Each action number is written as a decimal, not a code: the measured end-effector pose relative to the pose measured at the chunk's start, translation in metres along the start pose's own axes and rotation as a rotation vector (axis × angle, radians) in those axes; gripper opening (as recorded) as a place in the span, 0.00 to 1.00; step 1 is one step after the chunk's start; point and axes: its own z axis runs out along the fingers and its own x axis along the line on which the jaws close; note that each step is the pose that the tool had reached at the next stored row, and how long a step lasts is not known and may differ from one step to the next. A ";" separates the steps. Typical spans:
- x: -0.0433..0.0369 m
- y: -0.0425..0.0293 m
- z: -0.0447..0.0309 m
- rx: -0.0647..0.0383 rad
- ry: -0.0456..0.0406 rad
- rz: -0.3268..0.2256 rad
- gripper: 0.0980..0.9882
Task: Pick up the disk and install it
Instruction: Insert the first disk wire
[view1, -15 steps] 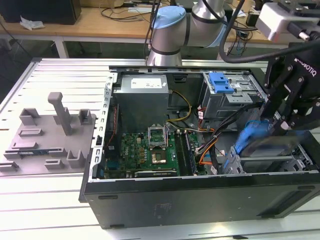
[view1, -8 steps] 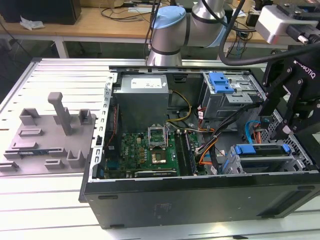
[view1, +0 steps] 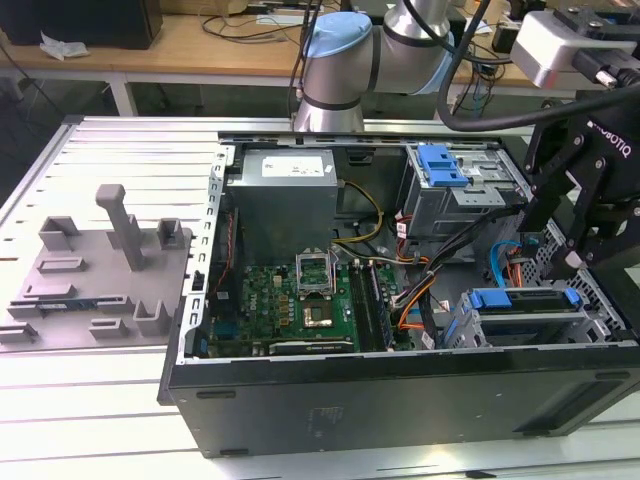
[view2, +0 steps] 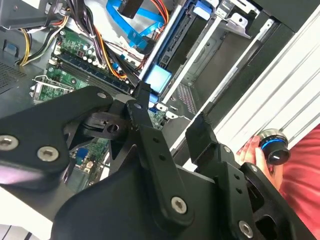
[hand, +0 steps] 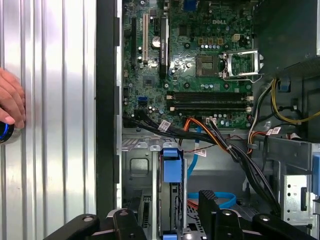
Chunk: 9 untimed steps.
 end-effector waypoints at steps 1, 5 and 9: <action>0.0000 0.0000 0.0000 0.000 0.0004 0.000 0.52; 0.0000 0.0000 0.0000 0.000 0.0016 0.000 0.52; -0.0145 0.0000 0.0001 0.000 0.0225 0.000 0.52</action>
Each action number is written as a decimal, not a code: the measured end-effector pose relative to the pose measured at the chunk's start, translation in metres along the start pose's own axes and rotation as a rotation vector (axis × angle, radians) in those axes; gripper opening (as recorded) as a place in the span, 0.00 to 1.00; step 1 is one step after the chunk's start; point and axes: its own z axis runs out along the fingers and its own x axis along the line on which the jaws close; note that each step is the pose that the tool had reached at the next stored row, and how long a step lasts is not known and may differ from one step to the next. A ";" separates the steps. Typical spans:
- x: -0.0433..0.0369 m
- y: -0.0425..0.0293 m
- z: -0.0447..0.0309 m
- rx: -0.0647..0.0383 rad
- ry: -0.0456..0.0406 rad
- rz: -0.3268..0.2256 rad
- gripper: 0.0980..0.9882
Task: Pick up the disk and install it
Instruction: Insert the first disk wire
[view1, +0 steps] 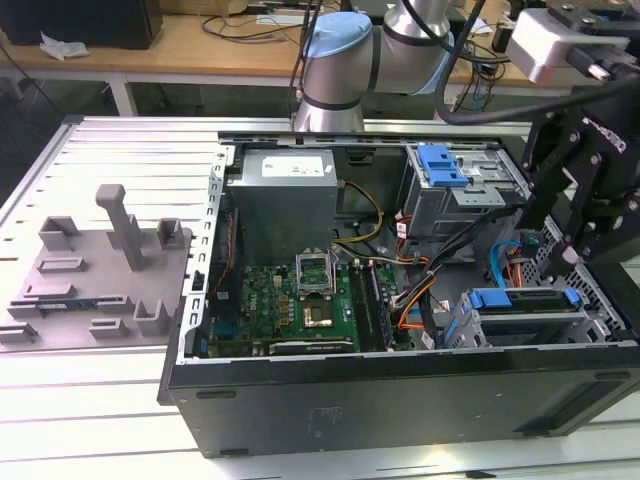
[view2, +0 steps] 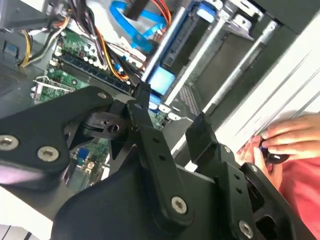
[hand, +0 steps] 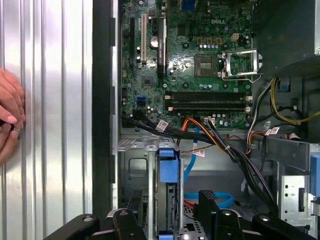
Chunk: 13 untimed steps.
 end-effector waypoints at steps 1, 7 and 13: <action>-0.0052 0.0000 0.0000 0.000 0.0090 0.000 0.52; -0.0432 -0.0004 -0.0004 0.007 0.1259 0.003 0.52; -0.0526 -0.0007 0.0054 0.008 0.1891 0.105 0.52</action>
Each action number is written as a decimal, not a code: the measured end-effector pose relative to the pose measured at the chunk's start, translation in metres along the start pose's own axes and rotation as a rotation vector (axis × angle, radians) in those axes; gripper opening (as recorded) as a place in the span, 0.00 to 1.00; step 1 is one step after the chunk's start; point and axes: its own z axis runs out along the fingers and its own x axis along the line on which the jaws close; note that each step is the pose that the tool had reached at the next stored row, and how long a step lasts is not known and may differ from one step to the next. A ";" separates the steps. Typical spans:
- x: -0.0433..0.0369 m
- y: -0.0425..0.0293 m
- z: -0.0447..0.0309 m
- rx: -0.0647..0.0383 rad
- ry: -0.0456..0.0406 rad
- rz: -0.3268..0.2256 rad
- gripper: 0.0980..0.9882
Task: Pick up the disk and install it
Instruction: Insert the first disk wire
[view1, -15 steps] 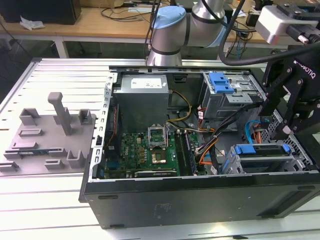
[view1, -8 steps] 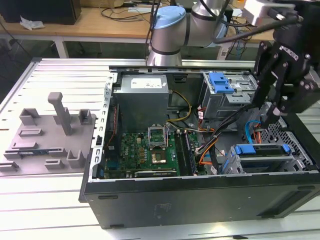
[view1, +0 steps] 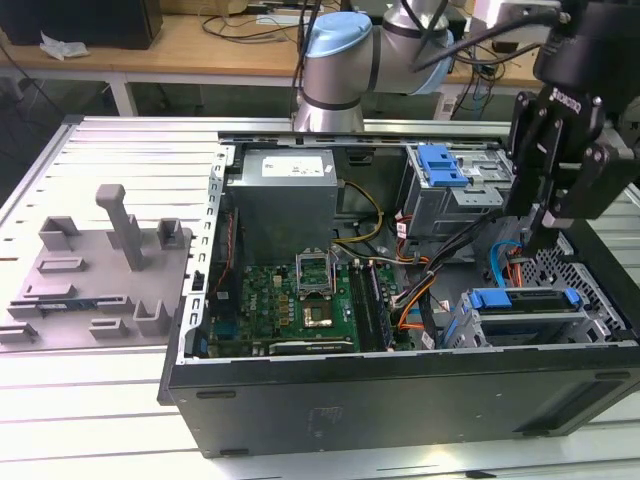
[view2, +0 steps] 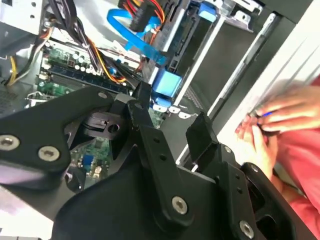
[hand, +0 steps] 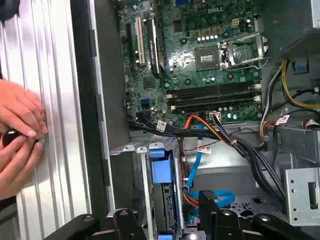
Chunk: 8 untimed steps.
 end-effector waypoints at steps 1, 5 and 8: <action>-0.0045 0.0005 -0.0007 0.001 0.0136 0.000 0.52; -0.0249 0.0025 0.0002 0.003 0.0291 0.000 0.52; -0.0456 0.0000 0.0033 0.002 0.0329 0.000 0.52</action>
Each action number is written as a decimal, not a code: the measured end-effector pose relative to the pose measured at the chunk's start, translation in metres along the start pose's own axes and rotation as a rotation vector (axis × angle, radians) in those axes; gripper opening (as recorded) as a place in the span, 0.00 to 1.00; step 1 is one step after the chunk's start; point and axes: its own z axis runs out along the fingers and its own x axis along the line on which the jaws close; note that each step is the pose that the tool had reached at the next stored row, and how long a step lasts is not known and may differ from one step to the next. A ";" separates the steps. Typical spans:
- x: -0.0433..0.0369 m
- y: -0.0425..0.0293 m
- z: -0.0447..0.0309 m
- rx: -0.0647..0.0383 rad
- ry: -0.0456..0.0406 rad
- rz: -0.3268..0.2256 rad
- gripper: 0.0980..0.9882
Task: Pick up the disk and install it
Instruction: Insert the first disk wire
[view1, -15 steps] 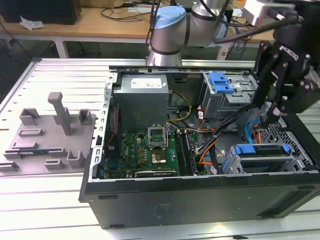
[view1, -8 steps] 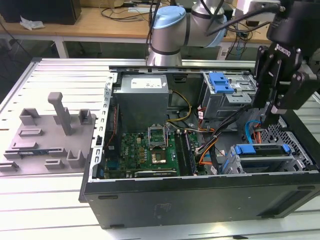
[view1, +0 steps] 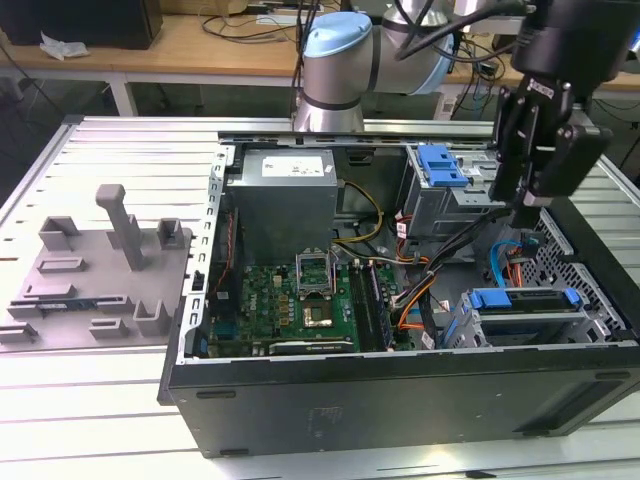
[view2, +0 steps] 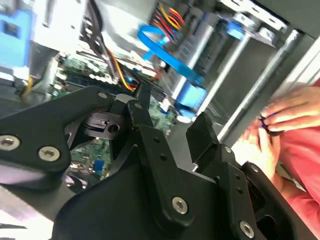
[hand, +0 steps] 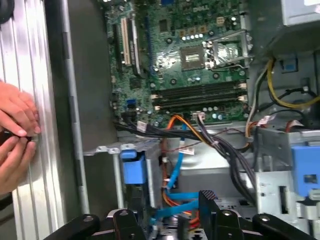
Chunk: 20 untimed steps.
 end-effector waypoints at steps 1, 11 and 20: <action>-0.0036 -0.0021 0.0001 -0.001 0.0123 0.000 0.52; -0.0275 -0.0413 0.0001 0.010 0.1959 -0.001 0.35; -0.0481 -0.0408 0.0122 0.005 0.2018 0.014 0.35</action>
